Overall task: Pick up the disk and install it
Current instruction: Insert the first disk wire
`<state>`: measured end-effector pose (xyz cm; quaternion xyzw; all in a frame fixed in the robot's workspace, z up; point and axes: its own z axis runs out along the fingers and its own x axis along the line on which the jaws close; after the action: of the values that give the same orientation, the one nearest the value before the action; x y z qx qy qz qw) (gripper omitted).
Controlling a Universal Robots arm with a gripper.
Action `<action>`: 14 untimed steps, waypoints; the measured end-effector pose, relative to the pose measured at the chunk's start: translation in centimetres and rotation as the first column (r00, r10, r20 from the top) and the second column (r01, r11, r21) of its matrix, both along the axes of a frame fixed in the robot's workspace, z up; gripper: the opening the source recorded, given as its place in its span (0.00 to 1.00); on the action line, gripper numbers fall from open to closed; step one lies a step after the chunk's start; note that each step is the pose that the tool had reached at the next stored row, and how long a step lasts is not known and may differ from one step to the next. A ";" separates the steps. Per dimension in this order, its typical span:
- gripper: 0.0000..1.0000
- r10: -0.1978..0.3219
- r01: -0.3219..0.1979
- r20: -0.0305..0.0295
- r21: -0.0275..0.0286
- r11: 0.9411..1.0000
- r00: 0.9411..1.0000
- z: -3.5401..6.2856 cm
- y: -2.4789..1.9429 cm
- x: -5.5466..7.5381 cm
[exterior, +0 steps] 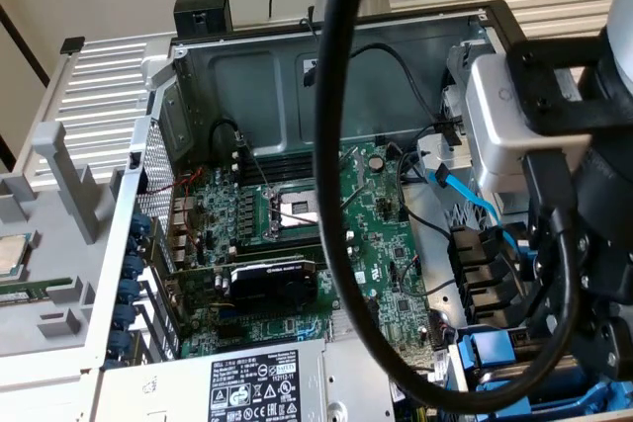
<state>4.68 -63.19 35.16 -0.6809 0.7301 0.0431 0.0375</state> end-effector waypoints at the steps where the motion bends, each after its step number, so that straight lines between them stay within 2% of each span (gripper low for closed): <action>1: 0.17 0.000 0.000 0.000 -0.011 1.000 1.000 0.01 0.09 0.0; 3: 0.17 0.000 0.000 0.000 -0.031 1.000 1.000 0.01 0.30 0.0; 6: 0.17 0.000 0.000 0.000 -0.054 0.999 1.000 0.01 0.55 0.0; 7: 0.17 0.000 0.000 0.000 -0.059 0.998 1.000 0.01 0.62 0.0; 9: 0.17 0.000 0.000 0.000 -0.066 0.998 1.000 0.01 0.82 0.0; 14: 0.17 0.000 0.000 0.000 -0.069 0.998 1.000 0.01 0.96 0.2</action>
<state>4.85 -62.24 35.17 -0.6819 0.7311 0.0181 0.0141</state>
